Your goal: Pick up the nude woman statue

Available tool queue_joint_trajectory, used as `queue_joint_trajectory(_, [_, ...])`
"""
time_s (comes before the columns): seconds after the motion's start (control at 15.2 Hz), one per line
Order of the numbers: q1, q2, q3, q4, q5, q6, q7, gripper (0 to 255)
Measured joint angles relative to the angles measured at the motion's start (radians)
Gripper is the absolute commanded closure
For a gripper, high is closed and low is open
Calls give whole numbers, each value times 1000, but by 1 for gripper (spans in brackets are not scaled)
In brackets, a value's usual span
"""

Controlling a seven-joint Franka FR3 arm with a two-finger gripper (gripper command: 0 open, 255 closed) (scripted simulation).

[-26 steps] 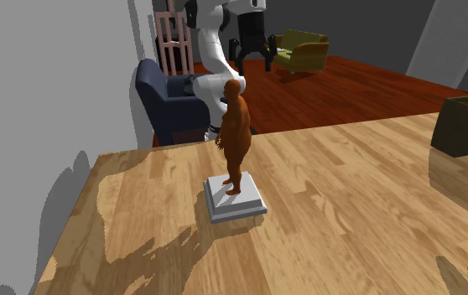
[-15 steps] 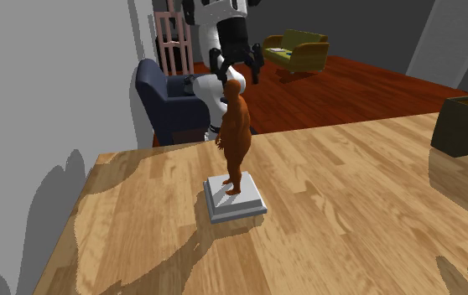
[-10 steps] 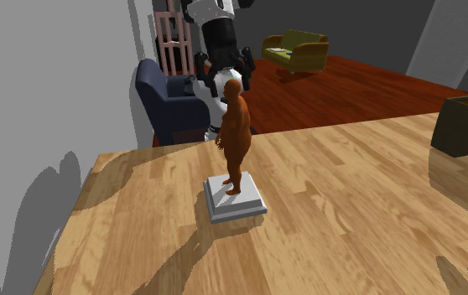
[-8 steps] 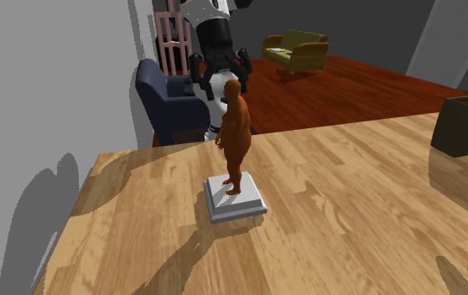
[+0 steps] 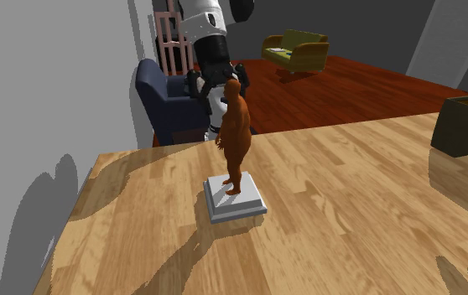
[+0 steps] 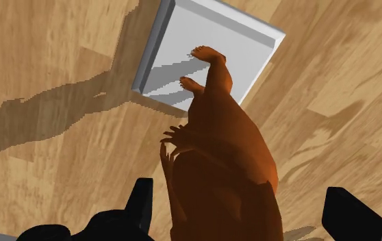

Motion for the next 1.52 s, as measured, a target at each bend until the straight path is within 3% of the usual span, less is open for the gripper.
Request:
queue_joint_trajectory(0.07, [0, 0, 0, -10, 0, 9, -1, 0])
queue_joint_trajectory(0.13, [0, 1, 0, -11, 1, 12, -2, 255])
queue_joint_trajectory(0.79, [1, 1, -1, -13, 2, 17, -3, 255])
queue_joint_trajectory(1.52, [0, -1, 8, 113, -10, -113, 24, 255])
